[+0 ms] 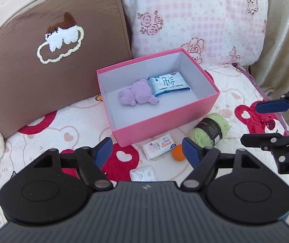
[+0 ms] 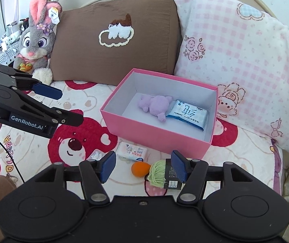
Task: Organize objects
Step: 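Raise the left tool out of the box and back away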
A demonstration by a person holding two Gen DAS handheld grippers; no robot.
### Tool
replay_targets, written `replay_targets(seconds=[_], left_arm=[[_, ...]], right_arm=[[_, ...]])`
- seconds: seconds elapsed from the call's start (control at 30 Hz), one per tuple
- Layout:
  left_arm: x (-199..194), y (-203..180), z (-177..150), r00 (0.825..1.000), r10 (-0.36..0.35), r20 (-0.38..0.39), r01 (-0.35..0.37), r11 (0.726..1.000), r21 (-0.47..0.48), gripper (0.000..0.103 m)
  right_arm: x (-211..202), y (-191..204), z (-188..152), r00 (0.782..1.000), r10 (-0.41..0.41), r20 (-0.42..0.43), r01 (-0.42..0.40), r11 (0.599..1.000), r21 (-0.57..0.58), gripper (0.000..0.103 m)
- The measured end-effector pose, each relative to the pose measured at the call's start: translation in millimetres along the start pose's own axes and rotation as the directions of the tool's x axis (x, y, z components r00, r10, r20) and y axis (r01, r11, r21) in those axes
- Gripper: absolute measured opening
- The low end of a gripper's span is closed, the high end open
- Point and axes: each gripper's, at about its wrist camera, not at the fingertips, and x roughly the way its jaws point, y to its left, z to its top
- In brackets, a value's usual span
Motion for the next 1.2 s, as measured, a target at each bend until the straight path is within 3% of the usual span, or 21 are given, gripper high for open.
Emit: replay_targets(seconds=[0.57, 0.7, 1.03, 1.2], left_arm=[[-8.0, -14.2, -32.3, 0.998, -0.042, -0.055, 0.042, 0.999, 0.001, 0.077], [-0.5, -15.3, -38.7, 0.993, -0.079, -0.087, 0.078, 0.997, -0.016, 0.077], [6.8, -31.8, -51.1, 0.981, -0.161, -0.105, 0.16, 0.987, -0.015, 0.083], [25.4, -33.2, -52.0, 0.973, -0.208, -0.097, 0.201, 0.977, -0.077, 0.086]], right_arm=[[-14.8, 11.1, -31.2, 1.0, 0.017, -0.02, -0.018, 0.997, -0.08, 0.069], [-14.7, 16.8, -36.1, 0.999, 0.023, -0.026, -0.026, 0.993, -0.115, 0.082], [-15.2, 26.6, -47.8, 0.999, 0.027, -0.026, -0.032, 0.977, -0.212, 0.09], [-7.2, 22.8, -56.1, 1.0, 0.009, -0.013, -0.012, 0.966, -0.258, 0.091]])
